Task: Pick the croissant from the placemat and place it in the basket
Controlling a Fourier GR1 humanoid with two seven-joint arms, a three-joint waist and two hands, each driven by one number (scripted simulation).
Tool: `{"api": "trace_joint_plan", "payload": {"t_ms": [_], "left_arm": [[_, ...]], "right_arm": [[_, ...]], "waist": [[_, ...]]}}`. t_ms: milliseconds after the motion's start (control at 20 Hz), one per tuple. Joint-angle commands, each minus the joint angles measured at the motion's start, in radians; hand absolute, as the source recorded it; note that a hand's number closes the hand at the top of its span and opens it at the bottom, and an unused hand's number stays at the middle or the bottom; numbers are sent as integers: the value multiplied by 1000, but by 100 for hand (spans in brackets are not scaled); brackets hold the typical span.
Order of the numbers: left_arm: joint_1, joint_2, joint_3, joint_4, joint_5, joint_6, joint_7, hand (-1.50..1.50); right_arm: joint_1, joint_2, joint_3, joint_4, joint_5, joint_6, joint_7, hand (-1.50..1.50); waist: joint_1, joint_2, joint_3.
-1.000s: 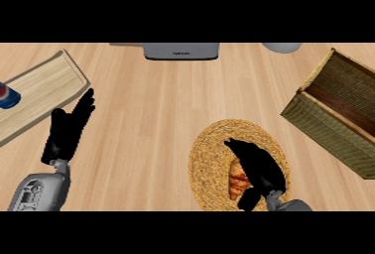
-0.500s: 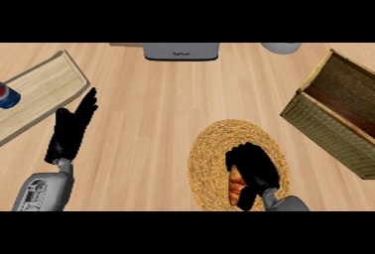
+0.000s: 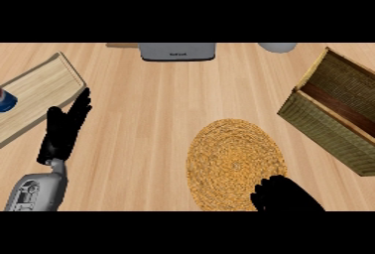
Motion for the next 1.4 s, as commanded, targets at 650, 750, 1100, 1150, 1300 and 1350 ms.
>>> {"api": "trace_joint_plan", "payload": {"t_ms": [650,750,1100,1150,1300,1350], "left_arm": [[1,4,8,-13,-3,-1,-3,0],[7,27,33,-4,15,-18,-8,0],[19,-12,1,-9,-10,11,-9,0],[7,-3,11,-4,1,1,-9,0],[0,15,20,-7,18,-24,-4,0],[33,3,16,-10,4,-5,-26,0]], "right_arm": [[364,51,-209,-657,-606,127,-12,150],[376,83,-242,-697,-642,136,-15,150],[301,214,-312,-747,-677,214,64,150],[275,249,-313,-740,-674,216,88,150],[223,288,-371,-719,-691,249,113,150],[212,307,-372,-724,-676,256,139,150]], "waist": [[-18,5,0],[-19,5,-1],[-15,5,-4],[-12,7,-5],[-9,8,-6],[-5,4,-7]]}}
